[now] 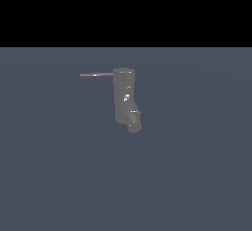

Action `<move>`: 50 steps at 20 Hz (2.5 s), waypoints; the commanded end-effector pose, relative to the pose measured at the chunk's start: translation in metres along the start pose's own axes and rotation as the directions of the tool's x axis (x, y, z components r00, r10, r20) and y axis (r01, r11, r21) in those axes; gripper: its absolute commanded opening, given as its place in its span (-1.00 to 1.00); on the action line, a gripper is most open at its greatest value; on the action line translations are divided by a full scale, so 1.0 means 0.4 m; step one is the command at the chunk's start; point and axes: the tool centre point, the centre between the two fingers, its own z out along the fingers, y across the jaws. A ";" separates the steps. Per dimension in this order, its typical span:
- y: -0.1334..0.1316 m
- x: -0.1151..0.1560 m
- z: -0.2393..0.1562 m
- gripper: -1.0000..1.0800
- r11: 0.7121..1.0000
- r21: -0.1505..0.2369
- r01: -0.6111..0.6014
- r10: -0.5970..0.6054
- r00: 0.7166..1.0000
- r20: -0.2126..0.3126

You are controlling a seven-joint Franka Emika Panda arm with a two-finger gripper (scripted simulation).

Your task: Turn on the faucet by rotating a designated handle.

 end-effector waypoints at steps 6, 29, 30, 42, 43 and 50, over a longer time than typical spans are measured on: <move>-0.007 0.003 0.006 -1.00 1.000 0.000 -0.013 0.013 1.000 0.001; -0.202 0.126 0.189 -1.00 0.935 0.002 -0.355 0.355 0.935 0.016; -0.211 0.135 0.200 -1.00 0.928 0.003 -0.374 0.373 0.927 0.017; -0.315 0.262 0.327 -1.00 0.811 0.003 -0.585 0.585 0.811 0.028; -0.322 0.273 0.338 -1.00 0.799 0.002 -0.601 0.601 0.799 0.029; -0.364 0.356 0.410 -1.00 0.710 0.001 -0.704 0.704 0.710 0.035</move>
